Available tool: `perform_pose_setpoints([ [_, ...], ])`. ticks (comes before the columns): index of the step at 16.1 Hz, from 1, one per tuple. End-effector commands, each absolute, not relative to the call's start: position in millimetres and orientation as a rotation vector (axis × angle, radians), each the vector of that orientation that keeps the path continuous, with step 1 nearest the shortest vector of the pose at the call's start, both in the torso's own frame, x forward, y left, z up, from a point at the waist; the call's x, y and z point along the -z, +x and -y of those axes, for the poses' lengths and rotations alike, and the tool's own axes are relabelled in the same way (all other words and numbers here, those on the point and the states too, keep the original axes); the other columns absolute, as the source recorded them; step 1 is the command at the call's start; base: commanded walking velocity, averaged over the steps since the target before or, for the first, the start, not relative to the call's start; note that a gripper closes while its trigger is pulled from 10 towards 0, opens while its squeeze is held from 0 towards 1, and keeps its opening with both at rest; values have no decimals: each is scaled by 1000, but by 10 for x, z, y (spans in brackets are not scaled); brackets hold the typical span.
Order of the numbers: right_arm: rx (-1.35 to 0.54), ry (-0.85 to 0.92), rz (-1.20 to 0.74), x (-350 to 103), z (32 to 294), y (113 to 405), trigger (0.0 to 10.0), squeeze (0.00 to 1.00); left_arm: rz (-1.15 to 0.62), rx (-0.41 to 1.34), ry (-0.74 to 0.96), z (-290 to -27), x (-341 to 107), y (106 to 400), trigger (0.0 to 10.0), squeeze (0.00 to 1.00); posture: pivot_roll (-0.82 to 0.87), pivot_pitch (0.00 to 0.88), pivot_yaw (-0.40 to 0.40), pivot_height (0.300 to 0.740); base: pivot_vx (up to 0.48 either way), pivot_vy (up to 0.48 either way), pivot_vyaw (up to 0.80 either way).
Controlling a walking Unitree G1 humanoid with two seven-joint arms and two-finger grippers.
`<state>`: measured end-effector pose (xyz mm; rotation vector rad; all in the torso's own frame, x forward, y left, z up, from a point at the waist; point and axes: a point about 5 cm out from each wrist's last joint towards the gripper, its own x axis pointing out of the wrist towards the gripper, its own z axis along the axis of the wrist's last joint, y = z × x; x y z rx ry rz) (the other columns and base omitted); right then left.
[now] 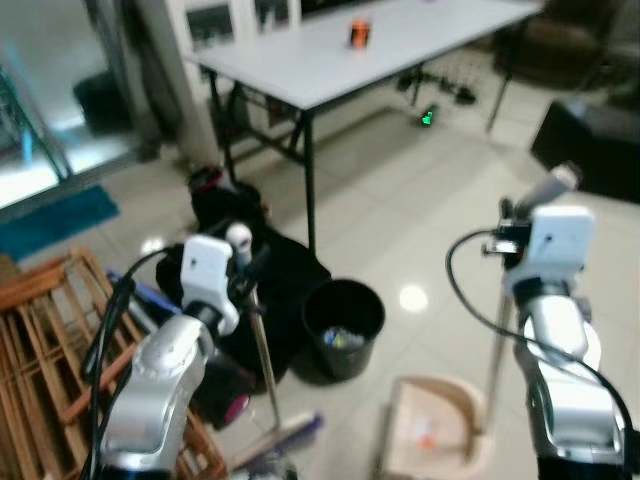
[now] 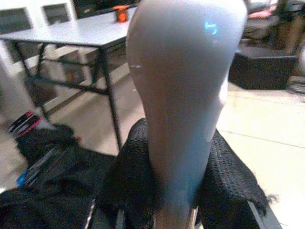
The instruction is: Sweep floor
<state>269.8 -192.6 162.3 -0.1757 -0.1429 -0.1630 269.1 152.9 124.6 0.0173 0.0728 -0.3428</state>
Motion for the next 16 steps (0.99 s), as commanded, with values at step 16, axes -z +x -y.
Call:
perform_pose_setpoints([
  [16,271,-226,39,-1628,2069,2505,10000,0,-23,416,76,-1320,-1336,2805,10000,0,-122,10,57,740,0,-262,-150],
])
